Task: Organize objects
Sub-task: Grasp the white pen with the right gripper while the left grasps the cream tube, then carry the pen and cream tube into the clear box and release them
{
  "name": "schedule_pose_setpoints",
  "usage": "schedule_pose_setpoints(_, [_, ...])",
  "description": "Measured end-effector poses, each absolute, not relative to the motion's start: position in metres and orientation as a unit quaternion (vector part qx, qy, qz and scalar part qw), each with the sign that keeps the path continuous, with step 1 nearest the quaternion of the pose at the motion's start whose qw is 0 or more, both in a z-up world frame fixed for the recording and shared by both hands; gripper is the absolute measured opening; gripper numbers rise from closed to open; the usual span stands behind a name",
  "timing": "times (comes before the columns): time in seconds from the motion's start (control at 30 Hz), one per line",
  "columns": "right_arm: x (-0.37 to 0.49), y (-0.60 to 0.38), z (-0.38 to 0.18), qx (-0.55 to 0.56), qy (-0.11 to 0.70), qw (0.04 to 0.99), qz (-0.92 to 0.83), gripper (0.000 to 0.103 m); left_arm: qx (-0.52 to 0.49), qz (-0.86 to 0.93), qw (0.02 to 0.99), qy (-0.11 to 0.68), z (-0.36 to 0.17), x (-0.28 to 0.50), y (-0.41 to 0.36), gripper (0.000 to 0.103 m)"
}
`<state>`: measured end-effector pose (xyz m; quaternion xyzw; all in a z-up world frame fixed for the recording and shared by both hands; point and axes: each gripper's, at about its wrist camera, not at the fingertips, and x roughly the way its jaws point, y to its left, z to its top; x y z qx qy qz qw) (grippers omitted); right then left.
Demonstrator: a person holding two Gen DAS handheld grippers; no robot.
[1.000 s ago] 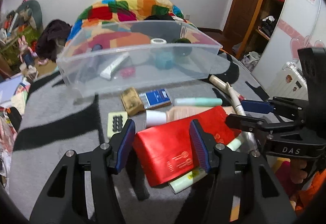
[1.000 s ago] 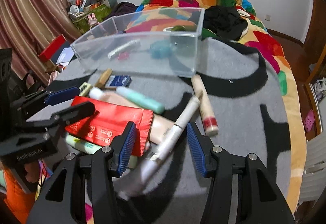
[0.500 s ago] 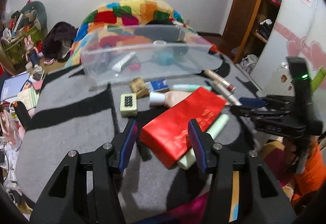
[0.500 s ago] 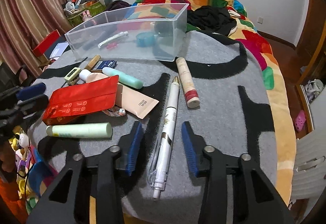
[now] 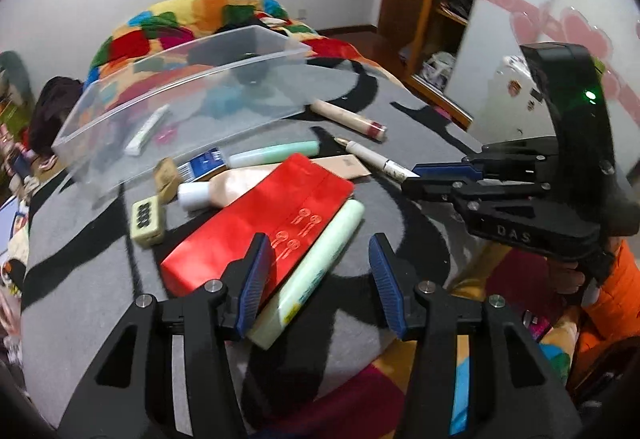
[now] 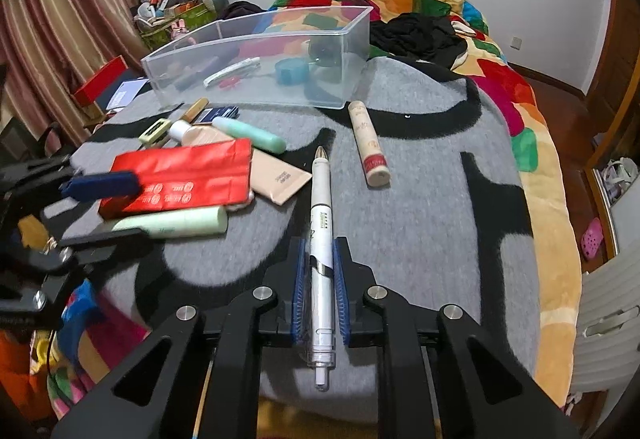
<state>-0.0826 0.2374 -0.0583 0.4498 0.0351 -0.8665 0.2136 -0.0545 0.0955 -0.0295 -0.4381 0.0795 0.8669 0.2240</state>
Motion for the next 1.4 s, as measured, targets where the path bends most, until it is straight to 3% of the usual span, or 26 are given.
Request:
schedule_pose_setpoints(0.17, [-0.075, 0.242, -0.057, 0.450, 0.041, 0.218, -0.865, 0.013, -0.441, 0.858, 0.232, 0.123, -0.034, -0.051, 0.107, 0.051])
schedule_pose_setpoints(0.47, [-0.086, 0.234, -0.056, 0.444, 0.047, 0.219, -0.867, 0.014, -0.438, 0.859, 0.234, 0.127, -0.023, -0.029, 0.104, 0.046])
schedule_pose_setpoints(0.73, [-0.092, 0.243, -0.061, 0.454, 0.007, 0.230, -0.861, 0.014, -0.480, 0.838, 0.214, 0.144, -0.047, -0.066, 0.117, 0.046])
schedule_pose_setpoints(0.8, [-0.092, 0.243, -0.061, 0.453, 0.004, 0.231, -0.861, 0.014, -0.484, 0.837, 0.219, 0.127, -0.048, -0.070, 0.115, 0.044])
schedule_pose_setpoints(1.0, [-0.087, 0.237, -0.063, 0.435, 0.021, 0.225, -0.872, 0.014, -0.477, 0.847, 0.205, 0.117, -0.047, -0.058, 0.108, 0.015])
schedule_pose_setpoints(1.4, [-0.079, 0.250, -0.033, 0.395, -0.005, 0.209, -0.895, 0.010, -0.423, 0.890, 0.163, 0.053, -0.012, -0.040, 0.095, 0.015])
